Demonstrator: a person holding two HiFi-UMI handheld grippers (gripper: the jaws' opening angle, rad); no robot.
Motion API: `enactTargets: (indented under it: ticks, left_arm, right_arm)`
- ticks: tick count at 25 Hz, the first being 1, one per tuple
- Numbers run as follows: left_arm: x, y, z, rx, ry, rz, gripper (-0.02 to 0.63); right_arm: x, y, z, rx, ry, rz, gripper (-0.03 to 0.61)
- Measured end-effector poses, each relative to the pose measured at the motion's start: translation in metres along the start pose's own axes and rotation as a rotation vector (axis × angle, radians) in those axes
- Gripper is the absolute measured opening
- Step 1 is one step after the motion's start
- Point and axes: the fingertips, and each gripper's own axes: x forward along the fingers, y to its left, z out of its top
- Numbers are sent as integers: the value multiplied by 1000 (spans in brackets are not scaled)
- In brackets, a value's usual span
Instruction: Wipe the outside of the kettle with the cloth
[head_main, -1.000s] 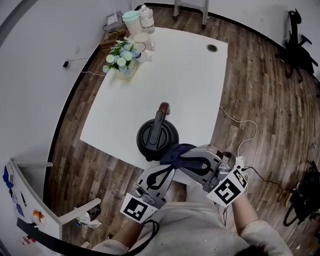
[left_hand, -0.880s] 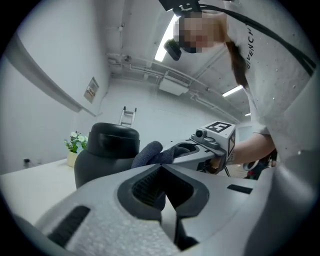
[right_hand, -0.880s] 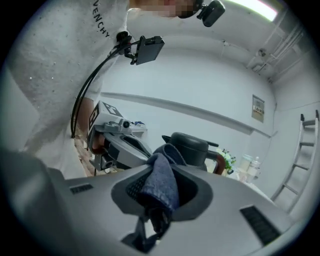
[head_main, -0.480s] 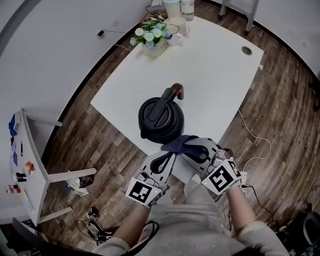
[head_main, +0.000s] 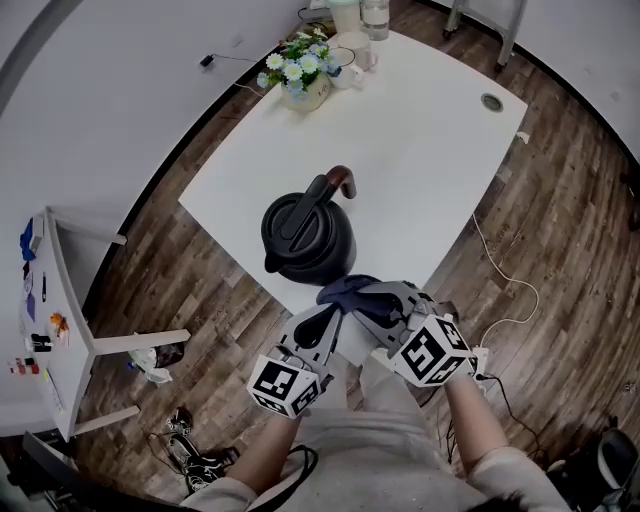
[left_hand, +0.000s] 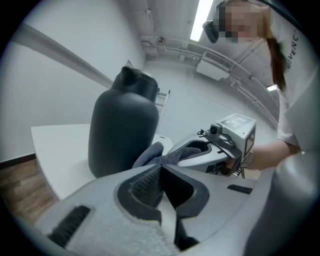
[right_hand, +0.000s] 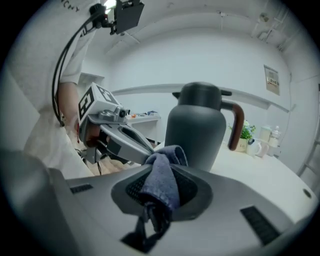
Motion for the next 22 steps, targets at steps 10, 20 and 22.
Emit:
enactTargets:
  ticks: [10,20,22]
  left_arm:
    - [12,-68,106,149,-238,-213,3]
    - [50,-52,139,83,-400,78,3]
    - [62,-38,135,90,-411,202,3]
  right_arm:
    - [-88,-52,82,-80,-235,50,64]
    - [-75,-105,100,-178,-315,140,64]
    - [-65,-119,98,-184,-359,195,64]
